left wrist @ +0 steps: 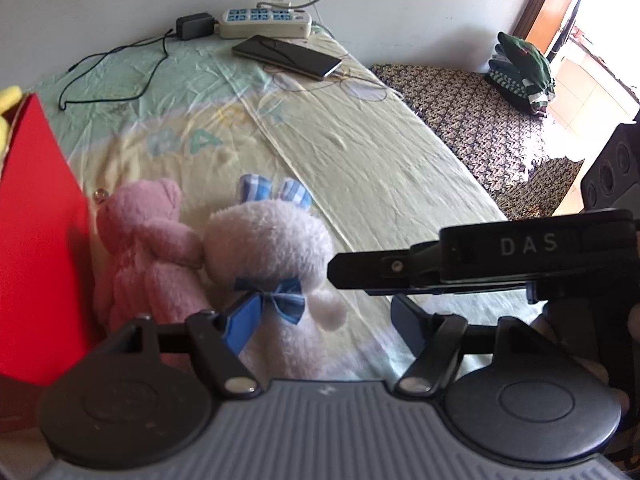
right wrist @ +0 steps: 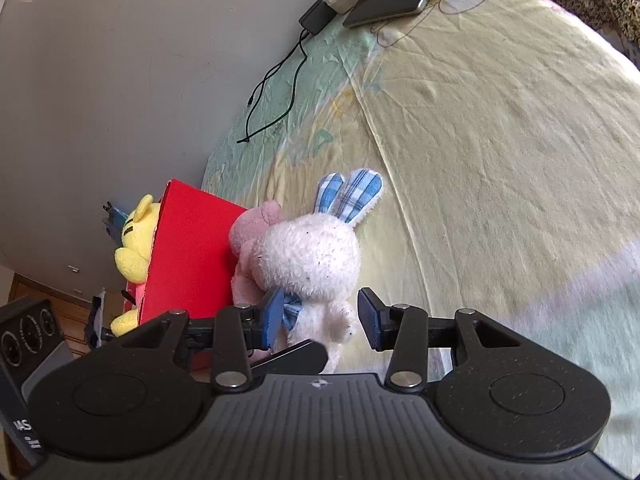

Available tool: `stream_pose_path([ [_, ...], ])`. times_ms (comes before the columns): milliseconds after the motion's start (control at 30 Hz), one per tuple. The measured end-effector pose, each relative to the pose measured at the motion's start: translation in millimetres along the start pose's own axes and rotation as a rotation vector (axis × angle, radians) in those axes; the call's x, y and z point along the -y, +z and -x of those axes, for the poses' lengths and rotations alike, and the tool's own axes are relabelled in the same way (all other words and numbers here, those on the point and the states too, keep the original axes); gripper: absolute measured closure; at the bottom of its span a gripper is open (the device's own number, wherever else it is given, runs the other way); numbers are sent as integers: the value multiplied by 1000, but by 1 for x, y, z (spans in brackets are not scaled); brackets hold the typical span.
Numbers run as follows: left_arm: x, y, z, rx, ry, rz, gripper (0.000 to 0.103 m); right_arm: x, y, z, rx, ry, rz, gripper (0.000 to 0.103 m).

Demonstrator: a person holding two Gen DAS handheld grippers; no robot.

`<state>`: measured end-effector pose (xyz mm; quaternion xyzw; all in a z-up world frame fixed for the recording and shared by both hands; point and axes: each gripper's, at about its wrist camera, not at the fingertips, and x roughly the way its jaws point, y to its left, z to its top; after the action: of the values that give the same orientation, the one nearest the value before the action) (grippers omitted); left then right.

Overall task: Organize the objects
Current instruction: 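Grasp the white bunny with blue plaid ears using the right gripper, then lift the white bunny with the right gripper and carry it over the red box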

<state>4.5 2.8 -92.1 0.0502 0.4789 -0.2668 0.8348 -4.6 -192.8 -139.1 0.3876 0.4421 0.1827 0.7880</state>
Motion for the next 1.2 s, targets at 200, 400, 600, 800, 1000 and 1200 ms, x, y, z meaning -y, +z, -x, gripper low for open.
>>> stream_pose_path([
  [200,-10,5,-8,-2,17,3,16,3,9,-15,-41,28,-4,57],
  [400,-20,8,-18,-34,4,17,17,2,16,-36,-82,52,-12,53],
  [600,-17,12,-26,-45,29,-16,15,3,20,-48,-105,68,-38,46],
  [800,-17,12,-26,-44,29,-16,17,10,19,-51,-124,103,-106,52],
  [1000,-5,9,-22,-45,28,-53,23,2,16,-37,-108,71,-58,58],
  [1200,7,3,-9,-23,-8,-68,23,-6,9,-16,-73,39,6,58],
])
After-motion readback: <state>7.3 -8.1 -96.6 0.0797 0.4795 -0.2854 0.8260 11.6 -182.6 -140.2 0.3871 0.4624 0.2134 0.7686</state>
